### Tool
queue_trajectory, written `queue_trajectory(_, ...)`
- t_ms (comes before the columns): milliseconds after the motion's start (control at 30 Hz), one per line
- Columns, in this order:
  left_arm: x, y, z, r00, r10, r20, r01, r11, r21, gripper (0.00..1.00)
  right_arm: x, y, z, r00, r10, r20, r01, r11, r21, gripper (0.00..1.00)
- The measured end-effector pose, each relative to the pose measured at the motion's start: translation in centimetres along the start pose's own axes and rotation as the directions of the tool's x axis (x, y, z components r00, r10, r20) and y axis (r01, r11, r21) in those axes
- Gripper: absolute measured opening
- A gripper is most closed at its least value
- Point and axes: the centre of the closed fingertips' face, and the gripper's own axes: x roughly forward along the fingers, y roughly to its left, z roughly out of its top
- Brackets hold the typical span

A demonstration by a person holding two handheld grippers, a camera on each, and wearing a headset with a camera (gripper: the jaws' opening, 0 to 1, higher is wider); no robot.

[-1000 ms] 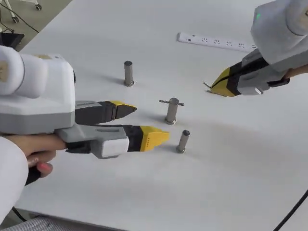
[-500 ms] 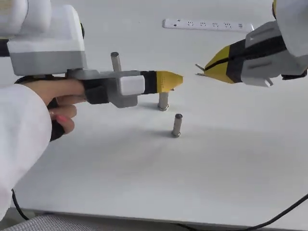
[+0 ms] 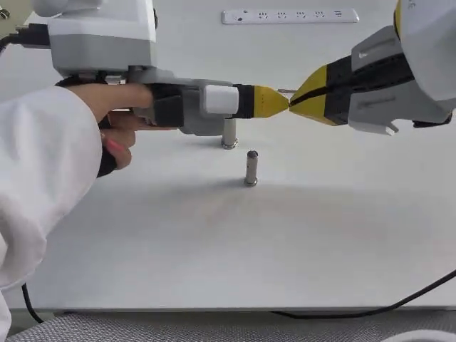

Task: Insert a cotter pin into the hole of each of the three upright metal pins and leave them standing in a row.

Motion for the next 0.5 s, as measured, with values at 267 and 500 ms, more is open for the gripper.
queue_trajectory(267, 0.3, -0.7, -0.1, 0.9999, -0.013, 0.0, 0.013, 1.0, -0.018, 0.02, 0.2, -0.6, -0.1, 1.0, -0.003, -0.006, 0.003, 1.0, -0.005, 0.0)
queue_trajectory(500, 0.3, -0.8, -0.5, 0.9999, -0.006, -0.013, 0.005, 0.998, -0.061, 0.02, -0.6, 1.3, 0.0, 1.0, -0.006, -0.007, 0.005, 1.0, -0.021, 0.0)
